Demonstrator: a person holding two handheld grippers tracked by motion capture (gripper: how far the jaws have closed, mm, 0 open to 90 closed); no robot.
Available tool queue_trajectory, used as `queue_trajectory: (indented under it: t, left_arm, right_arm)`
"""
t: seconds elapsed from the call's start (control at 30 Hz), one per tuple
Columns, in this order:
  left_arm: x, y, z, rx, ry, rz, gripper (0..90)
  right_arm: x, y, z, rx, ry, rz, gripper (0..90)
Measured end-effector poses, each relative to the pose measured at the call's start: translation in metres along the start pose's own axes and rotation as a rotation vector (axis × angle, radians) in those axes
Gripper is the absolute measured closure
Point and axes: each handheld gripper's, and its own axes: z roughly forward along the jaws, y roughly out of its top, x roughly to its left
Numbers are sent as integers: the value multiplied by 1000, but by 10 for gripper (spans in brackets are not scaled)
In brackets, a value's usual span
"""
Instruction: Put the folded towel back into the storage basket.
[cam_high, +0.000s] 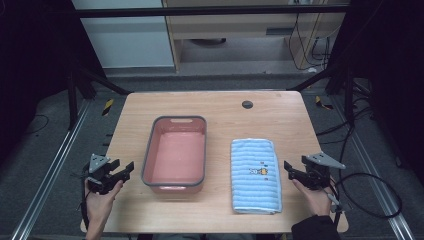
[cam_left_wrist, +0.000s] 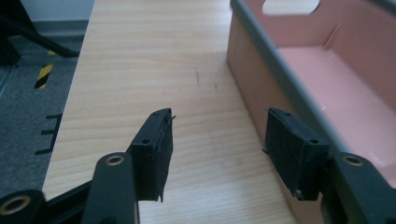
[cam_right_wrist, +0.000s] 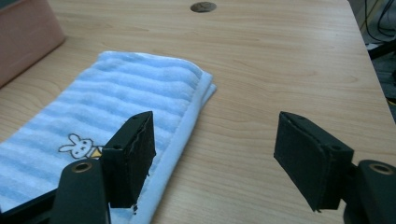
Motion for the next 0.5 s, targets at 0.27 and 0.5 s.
queue_trajectory:
  t: [0.27, 0.5]
  left_arm:
    - [-13, 7, -10, -44, -16, 16, 409]
    - [-23, 14, -17, -82, -37, 23, 389]
  right_arm:
    - [6, 3, 1, 3, 21, -32, 297]
    - [3, 9, -2, -20, 9, -31, 289]
